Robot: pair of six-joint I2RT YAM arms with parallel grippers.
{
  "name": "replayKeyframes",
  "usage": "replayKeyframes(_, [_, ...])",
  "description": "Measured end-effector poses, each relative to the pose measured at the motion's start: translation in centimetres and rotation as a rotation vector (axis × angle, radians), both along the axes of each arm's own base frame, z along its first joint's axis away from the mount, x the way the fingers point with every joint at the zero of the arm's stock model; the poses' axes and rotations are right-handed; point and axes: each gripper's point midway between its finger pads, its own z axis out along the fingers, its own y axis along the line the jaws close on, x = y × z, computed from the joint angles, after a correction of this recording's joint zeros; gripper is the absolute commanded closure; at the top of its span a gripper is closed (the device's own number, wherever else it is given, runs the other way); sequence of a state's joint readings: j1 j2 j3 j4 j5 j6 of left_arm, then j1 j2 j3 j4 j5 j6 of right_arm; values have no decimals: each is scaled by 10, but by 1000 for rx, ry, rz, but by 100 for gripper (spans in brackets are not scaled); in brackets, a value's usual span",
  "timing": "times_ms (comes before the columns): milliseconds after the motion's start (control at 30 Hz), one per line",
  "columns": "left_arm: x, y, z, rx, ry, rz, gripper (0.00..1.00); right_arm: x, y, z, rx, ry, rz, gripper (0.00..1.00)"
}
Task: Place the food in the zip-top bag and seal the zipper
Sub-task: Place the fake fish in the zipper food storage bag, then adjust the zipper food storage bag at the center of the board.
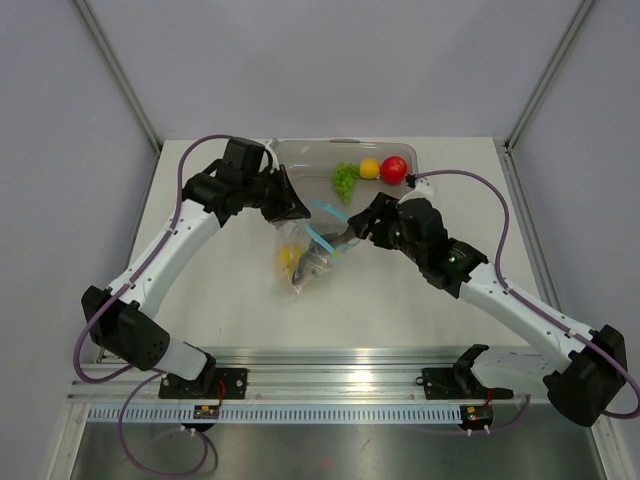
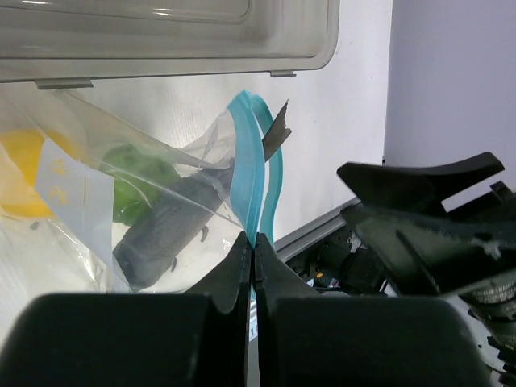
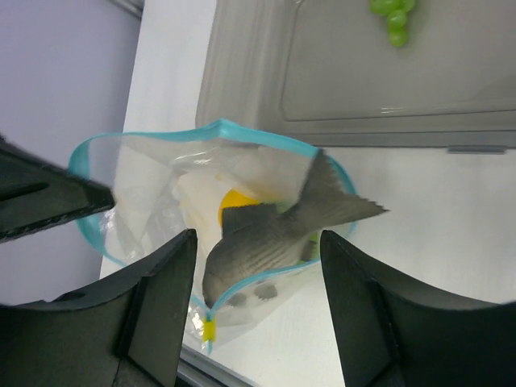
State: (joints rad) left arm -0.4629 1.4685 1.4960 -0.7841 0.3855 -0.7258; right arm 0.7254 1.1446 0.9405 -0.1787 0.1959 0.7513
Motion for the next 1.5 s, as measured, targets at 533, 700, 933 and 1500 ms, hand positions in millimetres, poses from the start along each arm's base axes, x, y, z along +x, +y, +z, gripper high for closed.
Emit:
replayKeyframes(533, [0, 2, 2, -3, -6, 4, 100, -1, -5, -78, 30, 270, 69, 47])
replayKeyframes(700, [-1, 2, 1, -2, -4, 4, 100, -4, 8, -95, 36, 333, 127, 59])
replayKeyframes(933, [-3, 4, -2, 3, 5, 6, 100, -8, 17, -102, 49, 376, 171, 99])
replayKeyframes(1500, [10, 54, 49, 74, -165, 103, 100, -6, 71, 69, 90, 12, 394, 100])
